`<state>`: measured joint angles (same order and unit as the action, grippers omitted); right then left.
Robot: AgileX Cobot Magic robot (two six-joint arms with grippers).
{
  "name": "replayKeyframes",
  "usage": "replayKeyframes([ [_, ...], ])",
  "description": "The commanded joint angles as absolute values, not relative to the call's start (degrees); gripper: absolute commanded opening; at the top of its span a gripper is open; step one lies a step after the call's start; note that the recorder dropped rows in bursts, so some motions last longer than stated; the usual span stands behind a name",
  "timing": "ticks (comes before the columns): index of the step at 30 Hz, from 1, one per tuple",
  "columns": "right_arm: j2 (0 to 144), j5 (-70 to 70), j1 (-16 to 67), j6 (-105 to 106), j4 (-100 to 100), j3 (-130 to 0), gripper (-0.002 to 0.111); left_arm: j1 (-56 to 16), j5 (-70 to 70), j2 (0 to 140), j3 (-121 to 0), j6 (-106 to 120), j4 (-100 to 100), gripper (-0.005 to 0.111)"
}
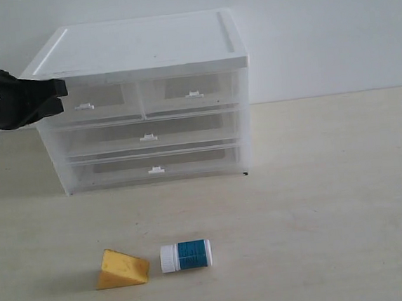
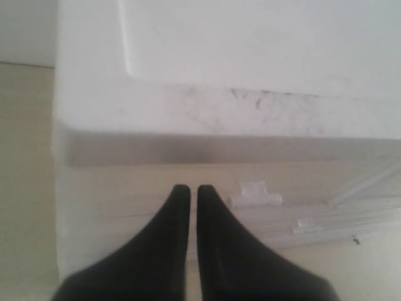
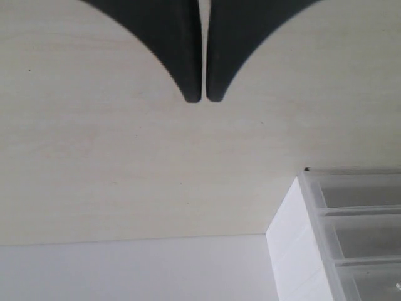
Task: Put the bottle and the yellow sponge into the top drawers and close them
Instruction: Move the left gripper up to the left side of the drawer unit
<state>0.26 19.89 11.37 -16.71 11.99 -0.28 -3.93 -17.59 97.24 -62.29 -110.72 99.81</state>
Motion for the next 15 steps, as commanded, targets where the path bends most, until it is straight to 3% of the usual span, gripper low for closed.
replayKeyframes([
  [1,0.0,19.5,10.9,-16.5,12.3,0.0,0.000,-3.8,-18.1,97.3,-62.7,-110.1,99.9,0.004],
  [9,0.0,19.5,10.9,-16.5,12.3,0.0,0.000,-3.8,-18.2,97.3,-62.7,-110.1,99.9,0.004],
  [15,0.0,5.1,10.9,-14.7,13.4,0.0,0.000,-3.8,-18.7,97.3,-62.7,-110.1,99.9,0.004],
])
